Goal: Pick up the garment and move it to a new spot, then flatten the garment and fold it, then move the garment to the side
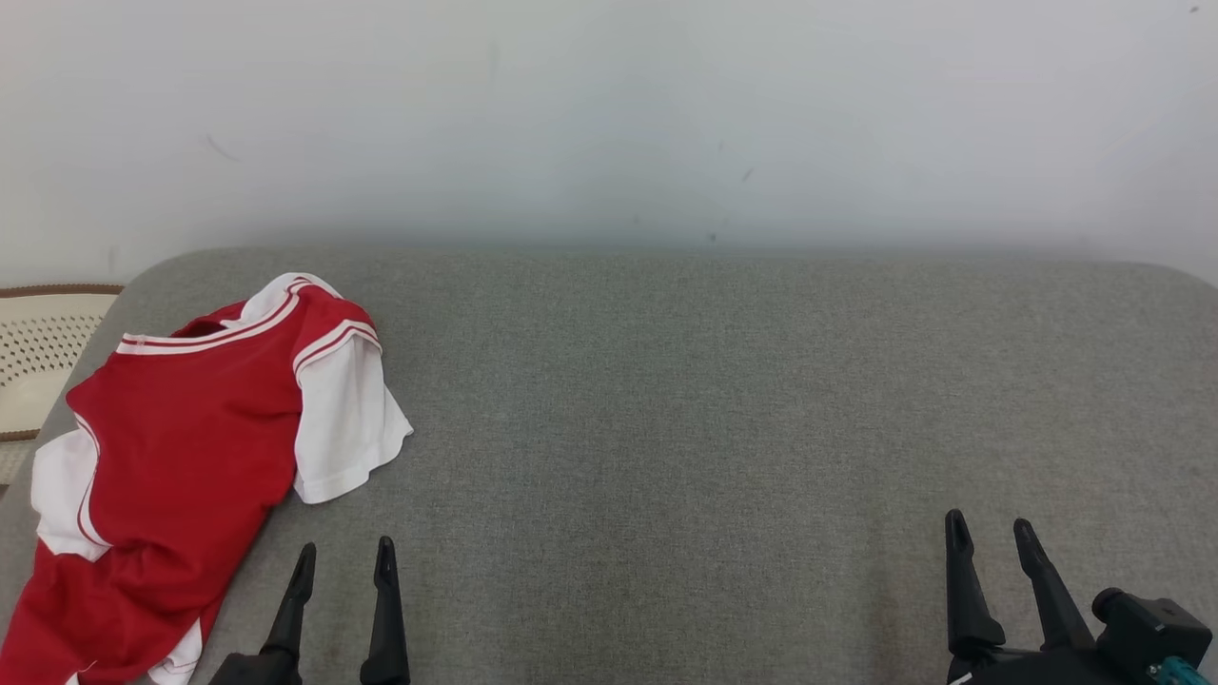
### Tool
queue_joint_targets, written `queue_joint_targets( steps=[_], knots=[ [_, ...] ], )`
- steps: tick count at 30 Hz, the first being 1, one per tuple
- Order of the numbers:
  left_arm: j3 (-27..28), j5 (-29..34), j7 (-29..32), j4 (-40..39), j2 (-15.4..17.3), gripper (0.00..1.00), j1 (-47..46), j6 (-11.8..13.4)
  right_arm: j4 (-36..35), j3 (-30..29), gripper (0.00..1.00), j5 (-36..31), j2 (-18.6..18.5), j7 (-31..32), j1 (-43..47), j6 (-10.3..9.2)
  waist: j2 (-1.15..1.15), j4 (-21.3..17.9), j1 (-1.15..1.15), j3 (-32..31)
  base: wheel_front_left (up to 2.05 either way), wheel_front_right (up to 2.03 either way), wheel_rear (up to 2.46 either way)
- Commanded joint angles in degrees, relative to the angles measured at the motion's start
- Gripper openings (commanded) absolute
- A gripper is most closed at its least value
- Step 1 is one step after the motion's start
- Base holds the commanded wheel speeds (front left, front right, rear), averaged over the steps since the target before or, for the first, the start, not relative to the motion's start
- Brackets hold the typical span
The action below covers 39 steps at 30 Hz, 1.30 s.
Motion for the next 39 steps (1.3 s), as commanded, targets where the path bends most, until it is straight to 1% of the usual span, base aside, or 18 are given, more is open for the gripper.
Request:
queue_joint_targets(
  steps=[1,7,19,39],
  knots=[
    [0.03,0.97,-0.53,-0.43,0.22,1.00,1.18,0.40,-0.19,0.27,1.00,-0.38,-0.38,-0.22,0.82,0.04,0.00,0.01,0.00,-0.06,0.00,0.00,0.00],
    [-0.30,2.86,0.24,-0.25,0.72,1.00,1.40,1.02,-0.42,0.58,1.00,-1.41,-0.38,-0.31,0.74,0.04,0.00,0.04,0.00,-0.23,0.00,0.00,0.00],
    [-0.47,2.49,2.44,-0.21,1.32,1.00,0.76,1.84,-0.52,0.21,1.00,-1.06,-0.36,0.78,0.84,0.04,0.00,0.10,0.00,-0.49,0.00,0.00,0.00],
    [-0.49,2.15,2.80,-1.63,1.99,1.00,1.09,3.17,-0.06,0.30,1.00,-0.03,-0.35,1.48,1.43,0.04,0.00,1.33,0.00,-0.96,0.00,0.00,0.00]
  ],
)
